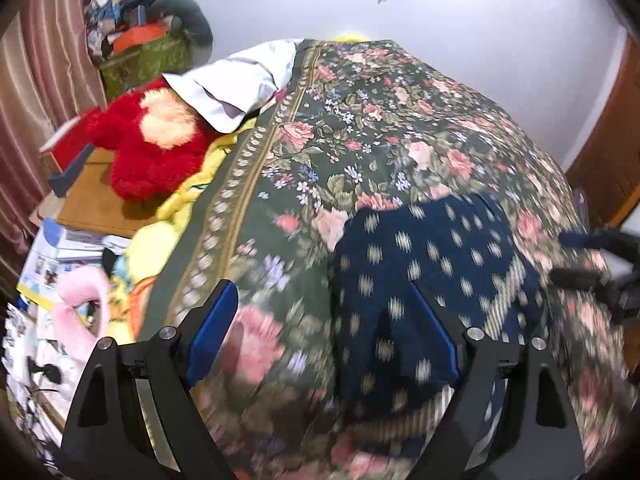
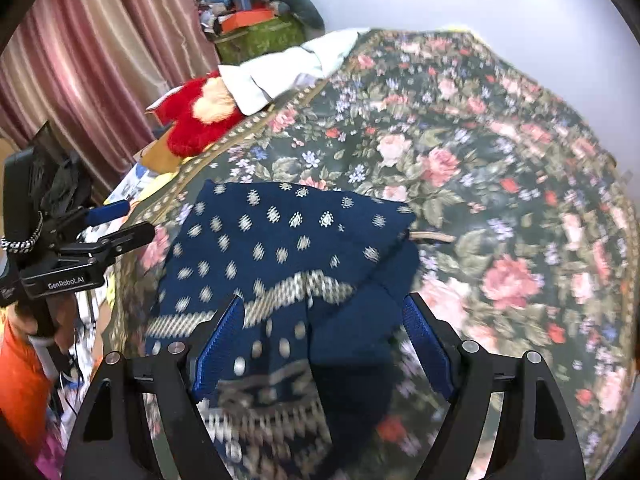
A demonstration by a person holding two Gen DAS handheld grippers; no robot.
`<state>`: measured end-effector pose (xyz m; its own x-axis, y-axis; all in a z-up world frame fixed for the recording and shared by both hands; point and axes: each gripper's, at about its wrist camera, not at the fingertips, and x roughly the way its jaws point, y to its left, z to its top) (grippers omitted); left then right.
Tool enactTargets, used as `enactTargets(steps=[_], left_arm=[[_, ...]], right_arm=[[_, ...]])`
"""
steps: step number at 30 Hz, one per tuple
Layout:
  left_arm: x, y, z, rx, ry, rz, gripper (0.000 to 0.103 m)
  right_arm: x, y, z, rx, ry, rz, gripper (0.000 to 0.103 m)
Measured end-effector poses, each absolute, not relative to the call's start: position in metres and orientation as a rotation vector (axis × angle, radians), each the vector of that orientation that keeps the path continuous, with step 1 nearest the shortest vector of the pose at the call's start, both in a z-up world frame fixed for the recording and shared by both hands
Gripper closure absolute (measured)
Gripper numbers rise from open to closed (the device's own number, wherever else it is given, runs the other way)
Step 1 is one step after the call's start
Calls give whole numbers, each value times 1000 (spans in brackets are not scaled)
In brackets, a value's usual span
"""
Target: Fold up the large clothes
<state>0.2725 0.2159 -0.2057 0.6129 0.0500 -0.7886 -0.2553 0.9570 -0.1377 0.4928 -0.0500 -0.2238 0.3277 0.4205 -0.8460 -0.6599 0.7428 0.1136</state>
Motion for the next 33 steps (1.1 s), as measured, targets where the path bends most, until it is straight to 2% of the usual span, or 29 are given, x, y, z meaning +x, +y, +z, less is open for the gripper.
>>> enactTargets(steps=[4, 6, 10, 14, 19, 26, 33], left_arm=[[308, 220, -229, -293, 933, 218, 17], [318, 224, -240, -312, 936, 228, 11], [320, 225, -242, -341, 952, 230, 11], [308, 222, -219, -306, 935, 252, 20], [276, 207, -160, -267, 821, 220, 20], [199, 164, -51, -179, 541, 156, 20], [114, 122, 9, -170, 321, 124, 20]], right_arm=[[518, -40, -269, -256, 1111, 659, 23], [525, -46, -283, -211, 1137, 667, 22], [530, -58, -275, -170, 1155, 675, 20], [519, -75, -243, -166, 1089, 624, 20], [480, -96, -170, -97, 919, 667, 20], [397, -121, -64, -40, 593, 708, 20], [303, -144, -9, 3, 353, 711, 20]])
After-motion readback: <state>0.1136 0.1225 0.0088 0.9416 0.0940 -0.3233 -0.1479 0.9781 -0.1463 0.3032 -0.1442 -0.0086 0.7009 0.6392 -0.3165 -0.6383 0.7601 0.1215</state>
